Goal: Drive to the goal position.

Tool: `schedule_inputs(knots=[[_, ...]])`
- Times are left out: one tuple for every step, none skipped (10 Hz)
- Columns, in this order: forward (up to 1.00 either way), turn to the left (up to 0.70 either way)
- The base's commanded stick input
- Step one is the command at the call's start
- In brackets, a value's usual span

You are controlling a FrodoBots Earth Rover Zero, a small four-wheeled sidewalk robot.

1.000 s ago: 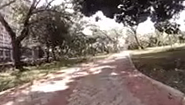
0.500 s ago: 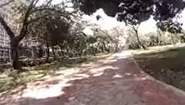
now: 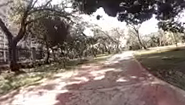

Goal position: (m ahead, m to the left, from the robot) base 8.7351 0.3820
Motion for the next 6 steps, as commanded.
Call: schedule_inputs(knots=[[0.70, 0.00], [0.70, 0.00], [0.70, 0.00], [0.70, 0.00], [0.70, 0.00], [0.70, 0.00]])
